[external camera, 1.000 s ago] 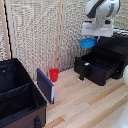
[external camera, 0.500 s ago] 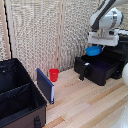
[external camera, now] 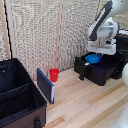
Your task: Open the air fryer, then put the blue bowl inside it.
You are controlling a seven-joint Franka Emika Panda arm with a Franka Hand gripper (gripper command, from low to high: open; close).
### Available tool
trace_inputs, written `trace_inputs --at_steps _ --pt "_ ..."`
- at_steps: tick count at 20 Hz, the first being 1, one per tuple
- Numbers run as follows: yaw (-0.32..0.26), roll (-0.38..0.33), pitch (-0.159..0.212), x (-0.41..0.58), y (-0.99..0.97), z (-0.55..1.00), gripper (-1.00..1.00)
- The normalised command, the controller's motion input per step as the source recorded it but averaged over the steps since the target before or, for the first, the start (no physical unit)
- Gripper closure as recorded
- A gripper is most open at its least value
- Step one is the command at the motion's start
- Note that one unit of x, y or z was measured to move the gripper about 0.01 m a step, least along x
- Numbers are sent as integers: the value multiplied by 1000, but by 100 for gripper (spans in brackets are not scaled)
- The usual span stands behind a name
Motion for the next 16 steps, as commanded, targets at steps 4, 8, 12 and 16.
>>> trace_inputs --at_steps 4,8,12,16 --pt "-1 -74 31 47 86 -386 -100" --pt "-2 -38 -34 109 18 50 -100" --pt "-32 71 -43 150 -83 535 -100" --pt "-81 16 30 34 -28 806 -100"
